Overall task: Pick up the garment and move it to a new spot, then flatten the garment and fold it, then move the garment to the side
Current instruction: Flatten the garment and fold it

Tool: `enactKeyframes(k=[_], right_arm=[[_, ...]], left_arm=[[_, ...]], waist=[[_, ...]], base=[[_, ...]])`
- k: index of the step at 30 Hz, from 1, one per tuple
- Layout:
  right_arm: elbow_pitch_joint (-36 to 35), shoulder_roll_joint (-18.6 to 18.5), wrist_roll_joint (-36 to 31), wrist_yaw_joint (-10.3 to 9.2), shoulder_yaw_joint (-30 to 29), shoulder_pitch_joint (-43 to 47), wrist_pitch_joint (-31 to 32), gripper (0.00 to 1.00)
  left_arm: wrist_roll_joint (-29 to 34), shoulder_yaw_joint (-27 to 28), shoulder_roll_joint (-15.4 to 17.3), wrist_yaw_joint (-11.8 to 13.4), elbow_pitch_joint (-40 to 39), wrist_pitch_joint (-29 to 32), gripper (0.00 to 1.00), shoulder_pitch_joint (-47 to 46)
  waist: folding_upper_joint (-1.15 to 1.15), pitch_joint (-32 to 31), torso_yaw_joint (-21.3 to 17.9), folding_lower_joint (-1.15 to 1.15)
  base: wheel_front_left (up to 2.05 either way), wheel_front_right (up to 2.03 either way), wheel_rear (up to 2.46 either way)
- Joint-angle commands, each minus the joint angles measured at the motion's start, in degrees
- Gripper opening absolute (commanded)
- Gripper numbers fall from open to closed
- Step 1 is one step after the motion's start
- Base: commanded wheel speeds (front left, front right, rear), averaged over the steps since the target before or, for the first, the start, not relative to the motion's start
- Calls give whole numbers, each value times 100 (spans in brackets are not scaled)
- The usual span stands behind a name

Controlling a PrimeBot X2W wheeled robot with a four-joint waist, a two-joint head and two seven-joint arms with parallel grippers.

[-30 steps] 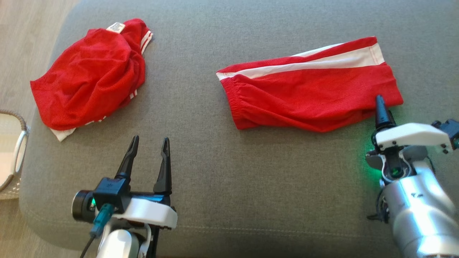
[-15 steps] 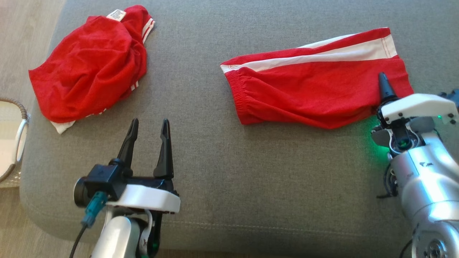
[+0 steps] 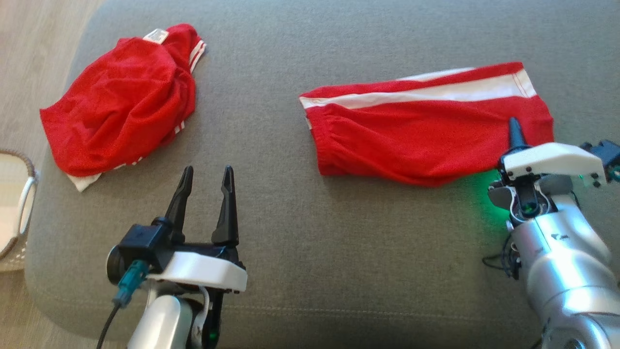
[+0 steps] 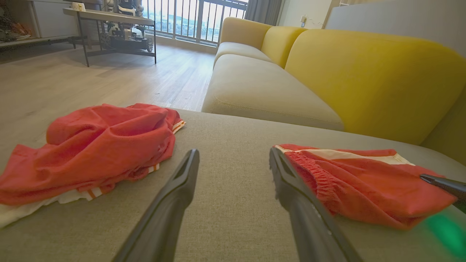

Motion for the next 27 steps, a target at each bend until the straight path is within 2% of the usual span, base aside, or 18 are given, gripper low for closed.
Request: enactKeyframes(k=[1, 11, 15, 23, 27], right_arm=[[-161, 20, 64, -1, 27, 87, -160, 0], [168, -421, -199, -1, -465, 323, -555, 0], [101, -598, -589, -1, -892, 476, -562, 0], [71, -323, -1540, -1, -1465, 580, -563, 0], [-429, 3, -2055, -1, -1372, 541, -564, 0]], left_arm=[[42, 194, 13, -8, -157, -29, 100, -67], [59, 207, 13, -60, -74, -29, 100, 143], [52, 189, 13, -59, -69, -29, 100, 215], [63, 150, 13, -74, -35, -29, 100, 311], [65, 165, 13, -81, -63, -29, 100, 353]], waist=[[0, -92, -81, 0], [0, -398, -307, 0], [0, -548, -348, 0], [0, -741, -346, 0], [0, -803, -290, 0]], base=[[0, 0, 0], [0, 0, 0], [0, 0, 0], [0, 0, 0], [0, 0, 0]])
